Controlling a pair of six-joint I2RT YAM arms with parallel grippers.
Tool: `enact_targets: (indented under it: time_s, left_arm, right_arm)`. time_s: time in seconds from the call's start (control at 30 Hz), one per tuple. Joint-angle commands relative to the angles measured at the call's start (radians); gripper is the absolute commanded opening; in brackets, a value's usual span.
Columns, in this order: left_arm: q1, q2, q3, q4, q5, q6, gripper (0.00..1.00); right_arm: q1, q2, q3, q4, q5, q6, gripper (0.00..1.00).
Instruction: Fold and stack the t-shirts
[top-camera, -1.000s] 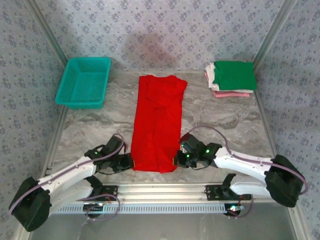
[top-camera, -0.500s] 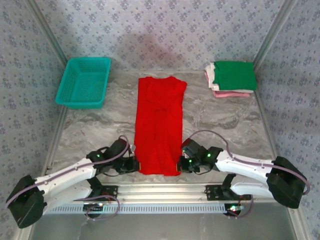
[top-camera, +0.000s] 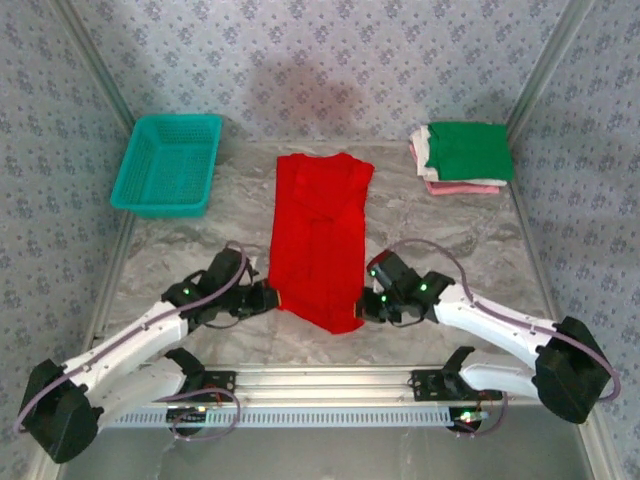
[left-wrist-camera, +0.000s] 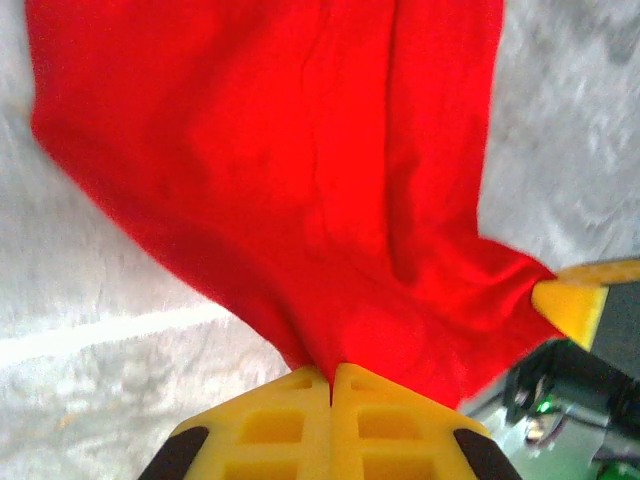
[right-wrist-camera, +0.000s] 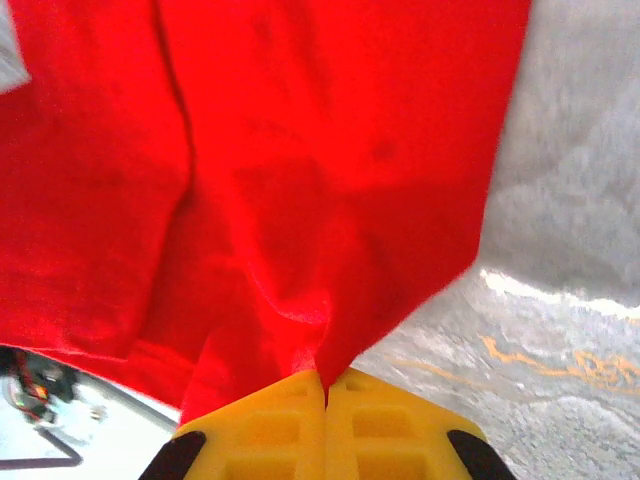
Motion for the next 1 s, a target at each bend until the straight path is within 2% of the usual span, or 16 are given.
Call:
enact_targets:
  time_s: [0.0, 0.13, 0.27, 0.4, 0.6, 0.97]
  left_arm:
    - [0.063, 0.058, 0.078, 0.016, 0.017, 0.081, 0.0]
    - [0.173, 0.147, 0.146, 0.017, 0.025, 0.126, 0.0]
    - [0.248, 0.283, 0.233, 0.039, 0.041, 0.217, 0.0]
    - [0.286, 0.445, 0.334, 0.092, 0.069, 0.3, 0.0]
    - [0.342, 0.63, 0.487, 0.109, 0.101, 0.374, 0.0]
    - [0.361, 0.887, 0.744, 0.038, 0.136, 0.451, 0.0]
  right_arm:
    - [-0.086, 0.06, 0.106, -0.076, -0.023, -0.106, 0.0]
    - [-0.202, 0.168, 0.238, -0.101, -0.029, -0.187, 0.0]
    - [-0.271, 0.316, 0.39, -0.106, -0.029, -0.282, 0.0]
    - [-0.305, 0.464, 0.519, -0.106, -0.043, -0.328, 0.0]
    - [-0.341, 0.602, 0.68, -0.106, -0.053, -0.337, 0.0]
    - [-0.407, 0.725, 0.815, -0.118, -0.072, -0.346, 0.0]
